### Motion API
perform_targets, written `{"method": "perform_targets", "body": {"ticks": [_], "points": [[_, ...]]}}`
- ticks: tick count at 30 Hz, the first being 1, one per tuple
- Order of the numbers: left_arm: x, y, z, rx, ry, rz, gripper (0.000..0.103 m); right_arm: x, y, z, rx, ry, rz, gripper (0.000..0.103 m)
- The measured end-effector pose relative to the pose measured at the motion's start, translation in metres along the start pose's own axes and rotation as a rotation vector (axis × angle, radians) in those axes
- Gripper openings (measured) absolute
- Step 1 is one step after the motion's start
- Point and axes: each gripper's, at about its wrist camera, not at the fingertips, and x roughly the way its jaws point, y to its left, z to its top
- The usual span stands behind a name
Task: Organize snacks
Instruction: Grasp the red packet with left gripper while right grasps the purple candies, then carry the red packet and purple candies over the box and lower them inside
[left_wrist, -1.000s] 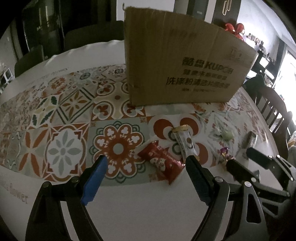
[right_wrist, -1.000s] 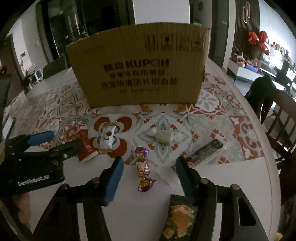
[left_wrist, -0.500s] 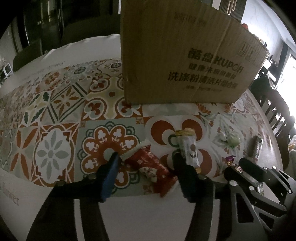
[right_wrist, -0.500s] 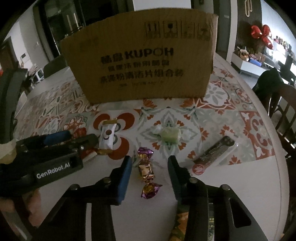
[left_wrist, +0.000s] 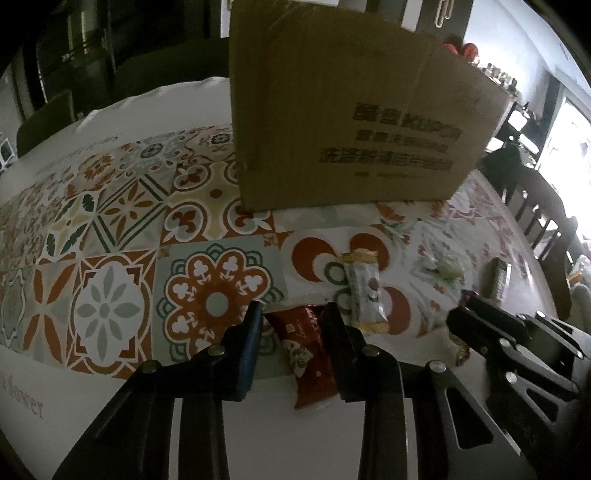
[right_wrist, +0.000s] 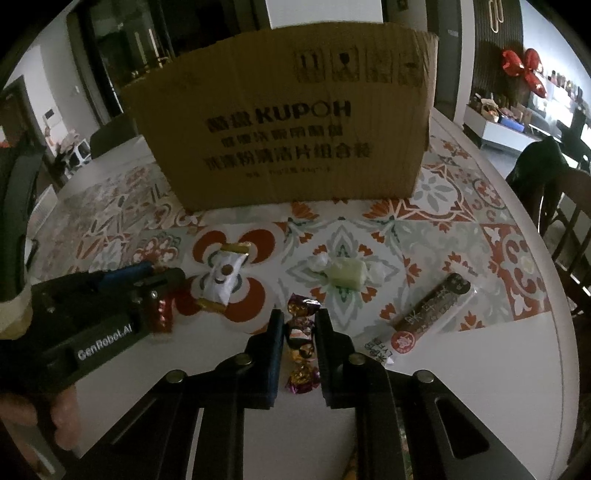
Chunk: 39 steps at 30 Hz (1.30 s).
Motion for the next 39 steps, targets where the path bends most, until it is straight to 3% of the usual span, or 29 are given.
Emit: {"method": "perform_targets", "body": {"ticks": [15,39], "points": [[-0.057,-0.008,0.003,0.043,-0.116,-0.027,0.033,-0.039,0.006,0.01,-0.004,-0.082,0.043,0.018],[-0.14,-0.027,0.048,0.108,-0.359,-0.07,0.033,-0.112,0.01,0.051,-0.031,-0.308,0.079,0.018]]}}
